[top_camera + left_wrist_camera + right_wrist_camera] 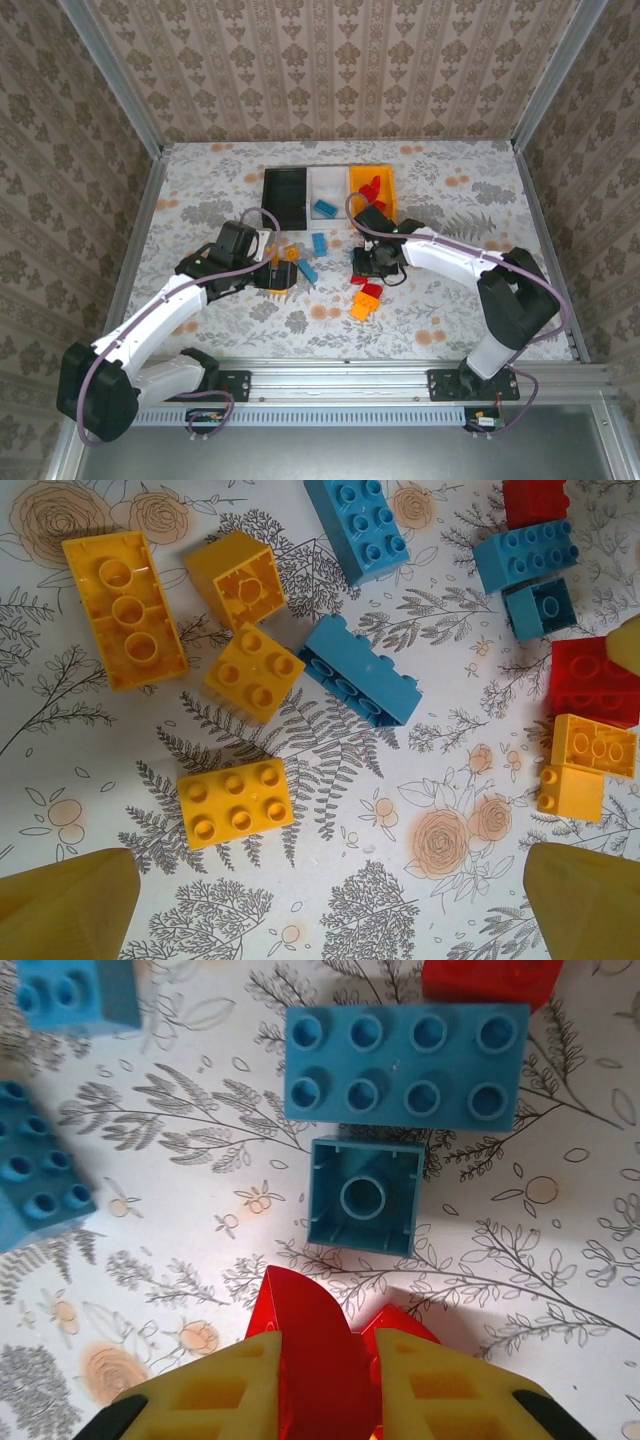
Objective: Sort the legos into containers by color
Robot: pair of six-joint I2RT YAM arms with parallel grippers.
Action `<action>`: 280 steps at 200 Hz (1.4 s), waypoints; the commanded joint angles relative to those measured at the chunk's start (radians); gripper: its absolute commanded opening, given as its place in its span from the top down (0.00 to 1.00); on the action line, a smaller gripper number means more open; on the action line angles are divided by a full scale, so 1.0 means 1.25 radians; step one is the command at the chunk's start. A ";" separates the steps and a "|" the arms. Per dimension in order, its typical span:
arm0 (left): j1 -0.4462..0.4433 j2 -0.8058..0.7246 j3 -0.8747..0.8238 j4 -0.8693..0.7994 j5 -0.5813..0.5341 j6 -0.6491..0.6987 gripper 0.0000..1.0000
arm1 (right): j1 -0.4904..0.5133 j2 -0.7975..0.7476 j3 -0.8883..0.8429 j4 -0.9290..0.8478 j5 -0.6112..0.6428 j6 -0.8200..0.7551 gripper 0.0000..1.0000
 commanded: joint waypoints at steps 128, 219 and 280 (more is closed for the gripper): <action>0.029 -0.084 -0.013 -0.039 -0.043 -0.025 0.00 | -0.219 0.012 0.331 -0.106 0.041 -0.123 0.75; 0.047 0.004 -0.022 -0.063 -0.011 -0.042 0.03 | -0.256 0.426 0.723 -0.148 0.031 -0.177 0.76; 0.036 0.086 -0.034 -0.042 -0.012 -0.046 0.08 | -0.259 0.496 0.798 -0.172 0.002 -0.185 0.59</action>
